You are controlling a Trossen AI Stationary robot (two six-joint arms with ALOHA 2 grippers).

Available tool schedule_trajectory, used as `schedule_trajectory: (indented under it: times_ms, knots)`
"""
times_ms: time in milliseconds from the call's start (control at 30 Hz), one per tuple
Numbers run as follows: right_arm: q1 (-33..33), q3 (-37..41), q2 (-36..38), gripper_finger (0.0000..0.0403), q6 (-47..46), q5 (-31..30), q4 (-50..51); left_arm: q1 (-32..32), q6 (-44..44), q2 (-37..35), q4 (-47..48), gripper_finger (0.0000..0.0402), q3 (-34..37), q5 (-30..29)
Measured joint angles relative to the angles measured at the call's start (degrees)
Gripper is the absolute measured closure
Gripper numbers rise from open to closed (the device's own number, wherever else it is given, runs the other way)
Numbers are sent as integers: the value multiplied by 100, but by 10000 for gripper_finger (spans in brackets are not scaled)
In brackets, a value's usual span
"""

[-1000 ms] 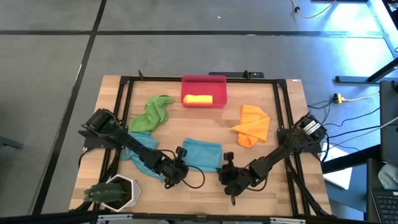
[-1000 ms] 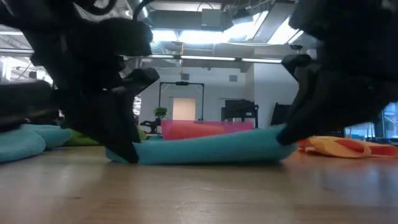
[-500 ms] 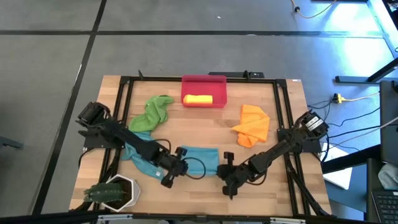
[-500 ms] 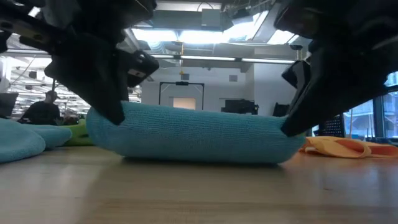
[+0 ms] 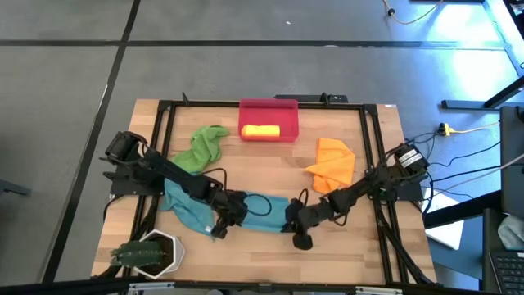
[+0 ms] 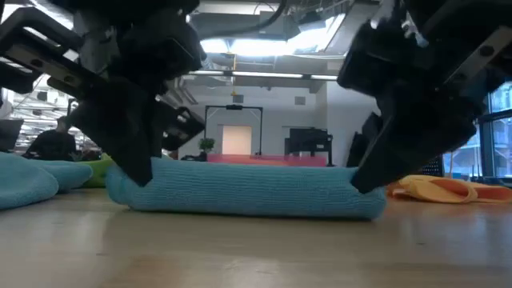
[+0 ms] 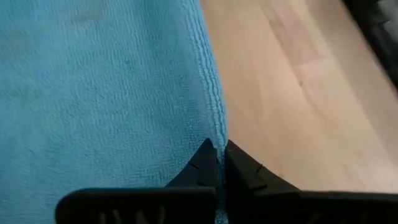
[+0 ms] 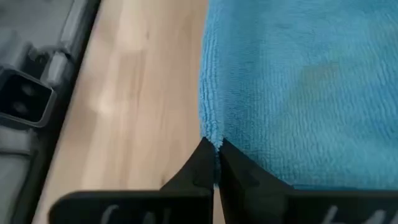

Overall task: Roll microfiber towels into tight, uniform cylinder then place into a basket
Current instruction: Roll the left blue microfiber cloth

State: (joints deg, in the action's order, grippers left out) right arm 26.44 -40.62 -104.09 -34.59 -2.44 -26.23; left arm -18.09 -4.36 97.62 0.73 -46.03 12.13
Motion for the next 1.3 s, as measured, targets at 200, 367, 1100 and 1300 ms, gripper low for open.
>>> schedule_trajectory:
  times_ms: [200, 367, 1100, 1300]
  knots:
    - [-46, 627, 0, 396, -246, -1, -1666, 125, -324, -6, -229, 401, 108, 775]
    - [-62, 621, 0, 396, -320, -29, -1697, 152, -386, -129, -311, 401, 108, 1113]
    - [-409, 298, 4, 394, -550, -734, -825, 899, -466, -212, -253, 401, 646, 1256]
    - [-443, 81, 4, 394, -87, -1475, -124, 1020, -345, -212, -216, 401, 650, 1138]
